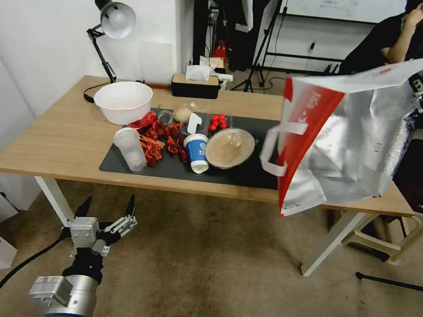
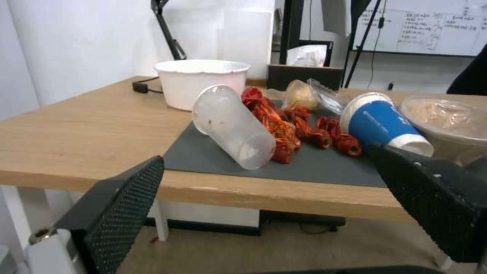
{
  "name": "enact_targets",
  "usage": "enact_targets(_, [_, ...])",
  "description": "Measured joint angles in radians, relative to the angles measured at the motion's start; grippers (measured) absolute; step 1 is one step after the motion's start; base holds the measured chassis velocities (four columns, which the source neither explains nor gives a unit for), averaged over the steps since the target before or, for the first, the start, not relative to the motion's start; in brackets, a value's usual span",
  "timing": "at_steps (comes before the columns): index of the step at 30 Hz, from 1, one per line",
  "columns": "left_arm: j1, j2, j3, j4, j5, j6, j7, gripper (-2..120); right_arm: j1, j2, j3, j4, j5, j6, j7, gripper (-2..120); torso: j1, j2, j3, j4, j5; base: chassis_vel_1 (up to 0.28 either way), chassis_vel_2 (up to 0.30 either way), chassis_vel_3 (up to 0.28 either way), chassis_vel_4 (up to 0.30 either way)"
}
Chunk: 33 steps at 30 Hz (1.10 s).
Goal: Pick up the food delivery bag from the floor and place it on the table.
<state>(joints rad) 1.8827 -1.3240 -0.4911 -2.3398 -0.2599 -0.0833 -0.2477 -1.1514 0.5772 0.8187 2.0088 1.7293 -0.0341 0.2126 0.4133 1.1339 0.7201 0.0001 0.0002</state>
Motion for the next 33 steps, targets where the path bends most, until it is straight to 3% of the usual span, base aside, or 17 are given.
enact_targets(12, [-0.004,0.002,0.002,0.011,-0.001,-0.001,-0.002,100,0.056,-0.042,-0.078,-0.110,0.020,-0.100,-0.025,0,0.000,0.000,0.000,-0.0002,-0.0004,0.000,0.000,0.000,0.000])
enact_targets(27, [-0.006,0.009,-0.008,0.014,-0.014,-0.002,0.009,100,0.102,-0.045,-0.135,-0.164,-0.017,-0.142,-0.039,0,0.000,0.000,0.000,-0.0001,-0.0001,0.000,0.000,0.000,0.000])
enact_targets(33, [-0.006,0.009,-0.010,0.013,-0.013,-0.001,0.019,100,0.139,-0.042,-0.167,-0.193,-0.027,-0.119,-0.042,22,0.000,-0.001,0.000,-0.0002,-0.0001,0.000,0.000,0.000,0.000])
